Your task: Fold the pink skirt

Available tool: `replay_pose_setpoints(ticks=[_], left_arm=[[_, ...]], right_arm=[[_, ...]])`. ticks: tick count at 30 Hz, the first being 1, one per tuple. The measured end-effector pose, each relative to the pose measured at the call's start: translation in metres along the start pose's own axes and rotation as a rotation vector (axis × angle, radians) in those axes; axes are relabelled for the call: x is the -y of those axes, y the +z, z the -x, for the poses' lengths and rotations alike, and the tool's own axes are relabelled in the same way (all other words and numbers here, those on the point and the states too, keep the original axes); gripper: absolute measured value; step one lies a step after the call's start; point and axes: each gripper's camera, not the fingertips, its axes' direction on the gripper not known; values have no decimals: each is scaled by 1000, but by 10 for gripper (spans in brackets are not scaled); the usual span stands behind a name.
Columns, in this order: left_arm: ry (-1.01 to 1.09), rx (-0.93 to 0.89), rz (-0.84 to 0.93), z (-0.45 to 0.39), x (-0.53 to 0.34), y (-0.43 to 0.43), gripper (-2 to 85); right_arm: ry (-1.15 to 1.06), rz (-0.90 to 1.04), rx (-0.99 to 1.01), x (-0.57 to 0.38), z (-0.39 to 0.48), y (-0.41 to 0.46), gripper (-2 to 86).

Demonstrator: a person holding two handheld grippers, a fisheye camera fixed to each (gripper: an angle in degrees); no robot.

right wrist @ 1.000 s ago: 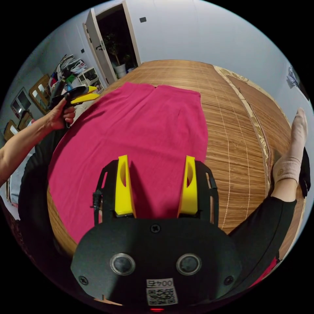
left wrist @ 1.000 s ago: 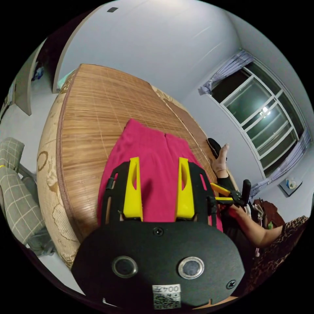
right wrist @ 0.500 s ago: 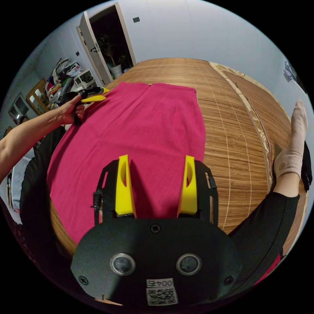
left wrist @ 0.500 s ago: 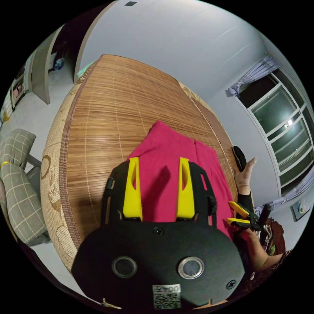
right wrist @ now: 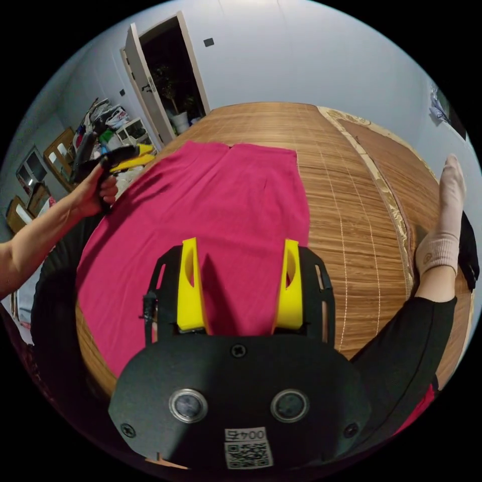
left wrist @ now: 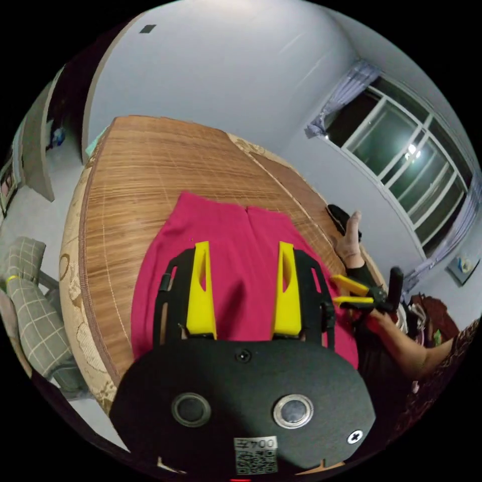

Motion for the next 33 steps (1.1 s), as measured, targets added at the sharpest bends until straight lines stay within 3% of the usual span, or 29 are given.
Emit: replay_pose_setpoints(ticks=[5, 11, 20, 33], left_arm=[[68, 127, 94, -30, -47, 19, 184], [5, 104, 134, -37, -53, 35, 172], [129, 310, 179, -98, -66, 64, 154], [97, 296, 168, -122, -85, 69, 143]], right_arm=[[18, -50, -16, 6, -2, -13, 166], [37, -72, -20, 13, -5, -19, 133], [-10, -58, 92, 69, -28, -16, 180], [-8, 41, 163, 96, -34, 37, 228]])
